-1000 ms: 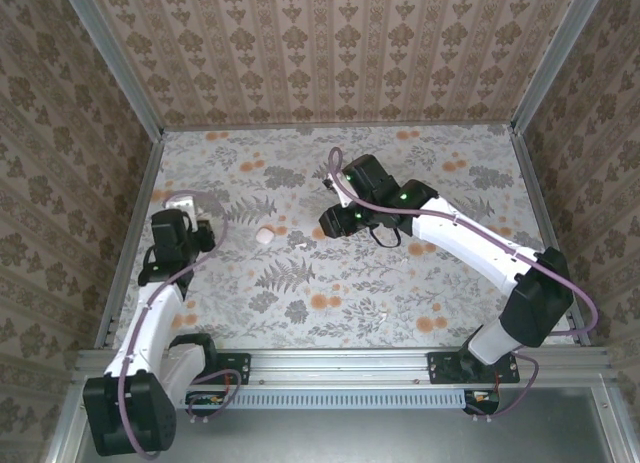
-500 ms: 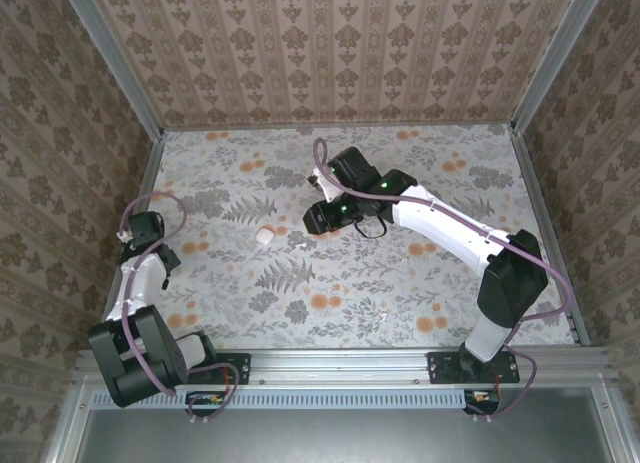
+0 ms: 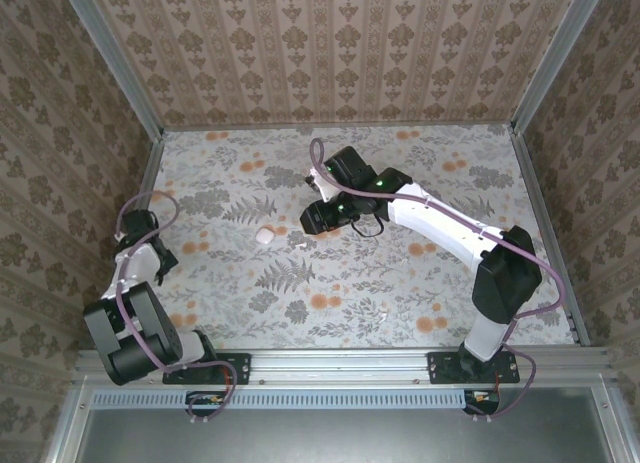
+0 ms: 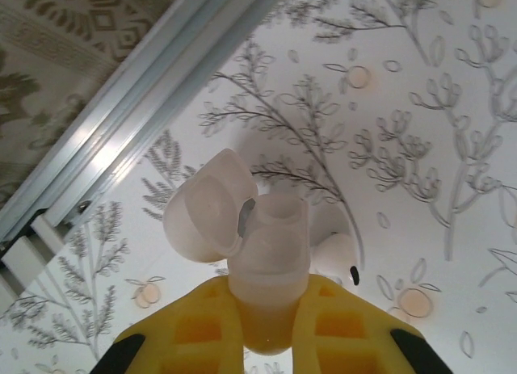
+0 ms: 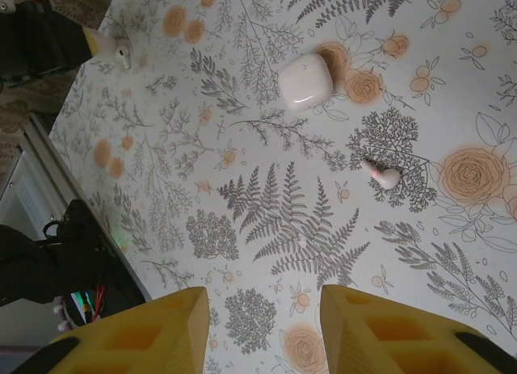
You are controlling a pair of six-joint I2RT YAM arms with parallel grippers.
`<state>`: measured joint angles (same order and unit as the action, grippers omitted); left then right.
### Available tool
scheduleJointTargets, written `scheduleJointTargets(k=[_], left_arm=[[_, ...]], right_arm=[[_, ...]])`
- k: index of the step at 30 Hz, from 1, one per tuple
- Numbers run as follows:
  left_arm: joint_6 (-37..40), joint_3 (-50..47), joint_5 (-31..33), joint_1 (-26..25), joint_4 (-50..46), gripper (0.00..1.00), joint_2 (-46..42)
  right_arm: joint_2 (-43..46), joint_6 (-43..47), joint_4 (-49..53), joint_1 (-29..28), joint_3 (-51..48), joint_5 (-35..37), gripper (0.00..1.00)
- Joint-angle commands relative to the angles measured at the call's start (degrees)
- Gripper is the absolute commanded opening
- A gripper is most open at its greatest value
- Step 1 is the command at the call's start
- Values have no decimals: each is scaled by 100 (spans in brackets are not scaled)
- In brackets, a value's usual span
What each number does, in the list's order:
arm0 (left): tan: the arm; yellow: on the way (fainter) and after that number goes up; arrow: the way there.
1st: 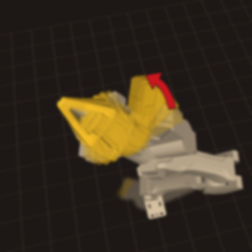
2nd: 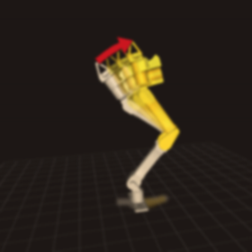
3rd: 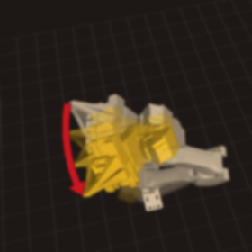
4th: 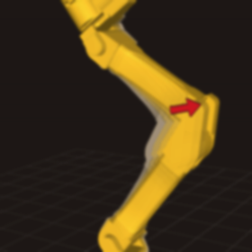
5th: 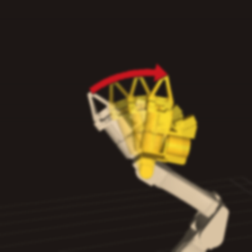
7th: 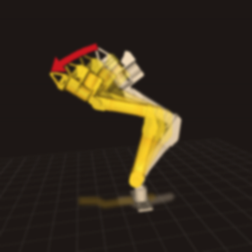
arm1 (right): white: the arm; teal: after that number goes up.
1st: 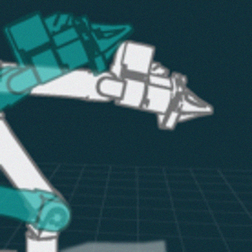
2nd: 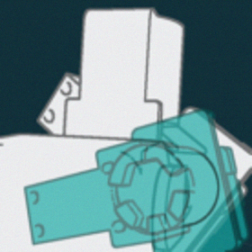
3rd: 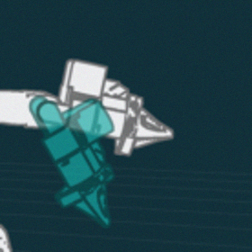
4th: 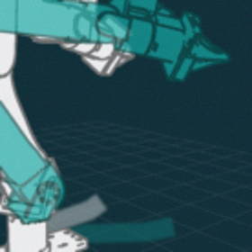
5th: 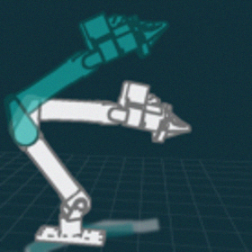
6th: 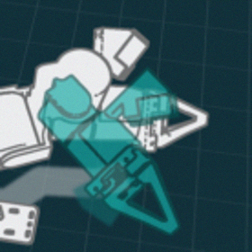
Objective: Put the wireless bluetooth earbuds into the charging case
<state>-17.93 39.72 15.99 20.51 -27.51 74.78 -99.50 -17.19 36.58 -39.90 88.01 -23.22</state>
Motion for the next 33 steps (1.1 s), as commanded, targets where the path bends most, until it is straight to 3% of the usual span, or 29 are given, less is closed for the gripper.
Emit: scheduleJointTargets(k=[1,6,11,14,17,19,25,33], left_arm=[[168,47,-353,-174,-18,0,162],[-51,188,-628,-773,-309,0,45],[-416,393,-757,-1739,-866,0,-131],[-543,518,-232,-1977,-1203,0,-369],[-613,702,607,-1809,-1556,0,-568],[-537,780,750,-1466,-1673,0,-570],[-130,552,414,-385,-1417,0,-457],[134,577,1,12,-1284,0,-149]], right_arm=[[-95,-55,140,35,69,-130,41],[112,-53,-17,72,-264,-3,41],[448,-206,-448,157,-905,87,41],[568,-315,-675,208,-1215,76,41],[594,-316,-686,238,-1329,-11,42],[577,-262,-617,246,-1329,-82,42],[381,-238,-449,246,-1214,-421,43],[151,-241,-453,246,-1059,-570,43]])
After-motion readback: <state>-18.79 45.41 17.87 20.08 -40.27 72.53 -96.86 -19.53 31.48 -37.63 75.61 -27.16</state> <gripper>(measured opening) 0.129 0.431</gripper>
